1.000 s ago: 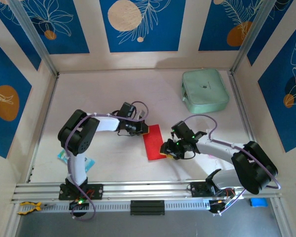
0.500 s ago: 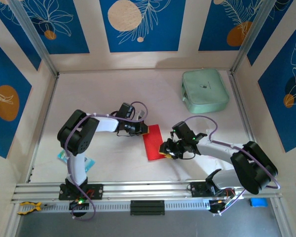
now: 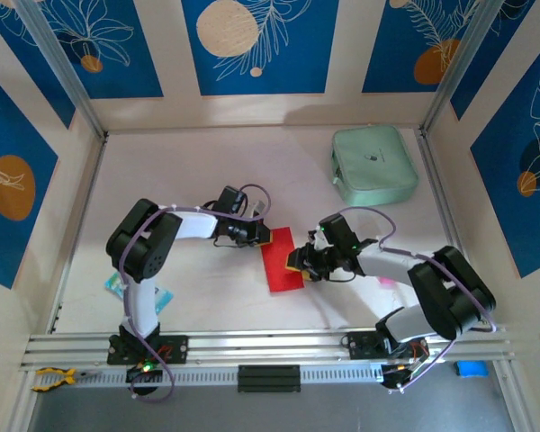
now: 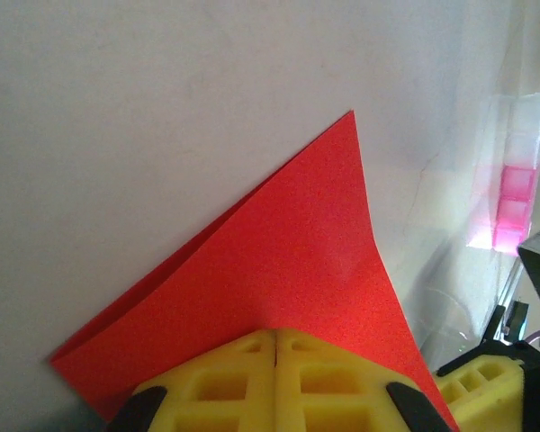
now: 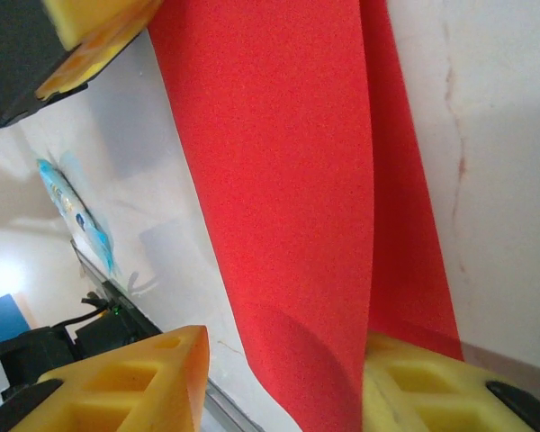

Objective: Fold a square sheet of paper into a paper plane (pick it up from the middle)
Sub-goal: Fold the triangle a second time at the center of the table.

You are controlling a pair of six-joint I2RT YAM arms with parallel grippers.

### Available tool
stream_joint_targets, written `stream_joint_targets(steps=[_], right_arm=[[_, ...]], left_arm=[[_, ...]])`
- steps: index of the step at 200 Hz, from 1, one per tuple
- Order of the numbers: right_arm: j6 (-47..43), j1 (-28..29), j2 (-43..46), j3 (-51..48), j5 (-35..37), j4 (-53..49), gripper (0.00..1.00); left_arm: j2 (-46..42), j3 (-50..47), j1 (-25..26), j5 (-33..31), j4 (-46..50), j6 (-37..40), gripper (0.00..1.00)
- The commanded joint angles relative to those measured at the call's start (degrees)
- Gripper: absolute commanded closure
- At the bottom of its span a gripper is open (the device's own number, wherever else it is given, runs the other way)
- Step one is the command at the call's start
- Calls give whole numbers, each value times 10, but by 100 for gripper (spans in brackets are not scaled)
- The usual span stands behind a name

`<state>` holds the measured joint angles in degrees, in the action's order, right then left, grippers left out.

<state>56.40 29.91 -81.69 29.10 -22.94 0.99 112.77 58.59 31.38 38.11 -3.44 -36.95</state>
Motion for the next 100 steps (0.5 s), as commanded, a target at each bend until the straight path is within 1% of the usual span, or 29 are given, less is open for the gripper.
stream_joint_targets(steps=[1, 16, 55, 82, 100], right_arm=[[-19, -11, -22, 7, -44, 33, 57], [-27, -16, -35, 8, -53, 49, 58], [-46, -33, -63, 13, -67, 69, 68], [-54, -47, -77, 12, -78, 84, 79], [-55, -53, -87, 14, -86, 94, 86]], left_arm=[[21, 10, -4, 5, 19, 12, 100], [21, 12, -4, 7, 18, 12, 100], [7, 20, 2, 12, 24, 13, 99], [-8, 23, 4, 10, 30, 14, 93], [-19, 24, 5, 9, 34, 14, 84]])
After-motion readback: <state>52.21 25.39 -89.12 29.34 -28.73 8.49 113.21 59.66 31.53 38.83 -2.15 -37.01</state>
